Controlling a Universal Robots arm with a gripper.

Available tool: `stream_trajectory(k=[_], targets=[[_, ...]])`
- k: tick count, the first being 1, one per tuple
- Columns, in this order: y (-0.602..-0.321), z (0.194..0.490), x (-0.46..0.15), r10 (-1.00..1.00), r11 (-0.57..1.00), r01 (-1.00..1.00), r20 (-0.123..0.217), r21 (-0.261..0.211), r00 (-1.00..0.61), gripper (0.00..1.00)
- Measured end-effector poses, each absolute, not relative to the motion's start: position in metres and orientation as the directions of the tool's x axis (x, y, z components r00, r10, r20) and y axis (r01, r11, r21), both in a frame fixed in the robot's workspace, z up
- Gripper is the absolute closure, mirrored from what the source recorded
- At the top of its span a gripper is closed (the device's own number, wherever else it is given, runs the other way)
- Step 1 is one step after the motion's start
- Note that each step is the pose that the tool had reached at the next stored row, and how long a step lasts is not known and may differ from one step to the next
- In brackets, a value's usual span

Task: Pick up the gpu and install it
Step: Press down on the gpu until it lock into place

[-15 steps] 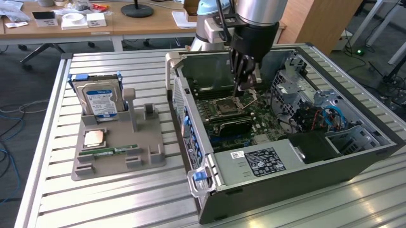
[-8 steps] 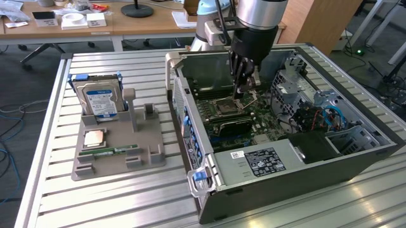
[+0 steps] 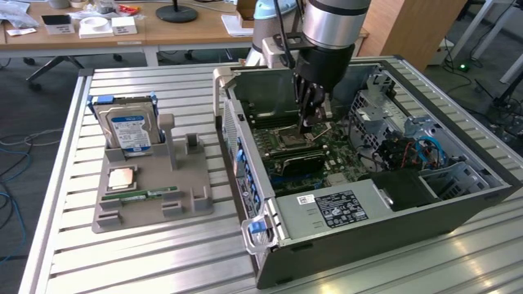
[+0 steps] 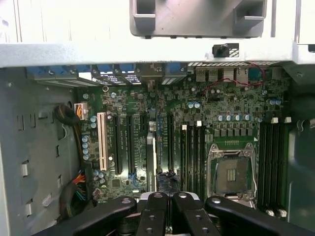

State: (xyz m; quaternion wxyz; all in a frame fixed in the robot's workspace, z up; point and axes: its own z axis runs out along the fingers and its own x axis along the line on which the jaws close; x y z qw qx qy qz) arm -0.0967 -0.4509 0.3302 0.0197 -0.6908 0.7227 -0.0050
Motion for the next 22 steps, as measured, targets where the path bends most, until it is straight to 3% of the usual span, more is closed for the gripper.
stream_trajectory(k=[22], targets=[[-0.451,0.291,-0.097,-0.998,0.055,-0.998,-0.021,-0.035,-0.054,0.89]])
